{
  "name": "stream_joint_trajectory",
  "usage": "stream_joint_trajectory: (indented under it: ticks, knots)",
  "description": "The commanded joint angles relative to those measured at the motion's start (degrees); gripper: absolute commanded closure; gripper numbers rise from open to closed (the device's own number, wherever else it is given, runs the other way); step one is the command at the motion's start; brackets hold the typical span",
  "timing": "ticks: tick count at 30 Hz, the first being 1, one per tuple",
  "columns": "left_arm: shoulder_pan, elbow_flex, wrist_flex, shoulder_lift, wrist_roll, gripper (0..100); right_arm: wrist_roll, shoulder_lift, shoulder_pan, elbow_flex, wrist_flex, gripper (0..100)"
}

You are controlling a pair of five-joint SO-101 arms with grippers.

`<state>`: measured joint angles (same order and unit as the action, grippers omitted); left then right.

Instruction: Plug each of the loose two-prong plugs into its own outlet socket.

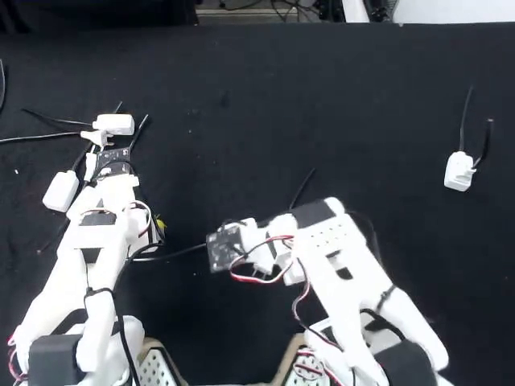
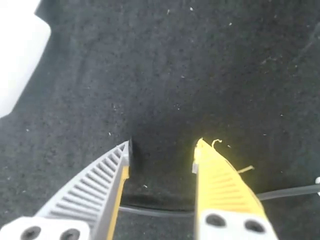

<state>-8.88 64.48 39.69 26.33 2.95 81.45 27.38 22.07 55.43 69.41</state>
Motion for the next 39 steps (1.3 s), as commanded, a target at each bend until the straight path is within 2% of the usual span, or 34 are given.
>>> stream_joint_trajectory:
  ticks: [1, 7, 13, 20, 22, 25, 27, 29, 33, 37, 39]
  knots:
    - [-1.19, -0.31, -0.62, 1.67, 1.14, 79, 9.14, -1.63, 2.46, 0.66, -9.14, 75.6]
    - [-1.19, -0.31, -0.70, 1.67, 1.14, 79, 12.75, -1.71, 2.46, 4.88, -14.77, 78.8]
    - [-1.19, -0.31, -0.70, 1.67, 1.14, 79, 12.92, -1.80, 3.16, 8.31, -15.65, 79.0]
    - [-1.19, -0.31, -0.62, 1.67, 1.14, 79, 12.40, -1.54, 4.84, 14.99, -24.09, 79.2]
    - [-1.19, -0.31, -0.62, 1.67, 1.14, 79, 9.32, -1.36, 4.84, 14.73, -23.47, 83.4]
    - [-1.19, -0.31, -0.70, 1.67, 1.14, 79, 3.08, -1.27, 5.01, 13.49, -20.92, 98.4]
    - [-1.19, -0.31, -0.70, 1.67, 1.14, 79, -0.26, -1.19, 4.75, 11.82, -17.85, 96.6]
    - [-1.19, -0.31, -0.70, 1.67, 1.14, 79, -2.81, -0.66, 4.66, 9.89, -13.27, 99.1]
    - [-1.19, -0.31, -0.70, 1.67, 1.14, 79, -7.91, 6.02, 4.66, 7.78, -4.04, 98.8]
    - [-1.19, -0.31, -0.62, 1.67, 1.14, 79, -21.71, 13.85, 3.34, 10.86, -3.16, 98.8]
    - [-1.19, -0.31, -0.62, 1.67, 1.14, 79, -25.49, 16.22, 1.14, 13.93, -5.45, 98.7]
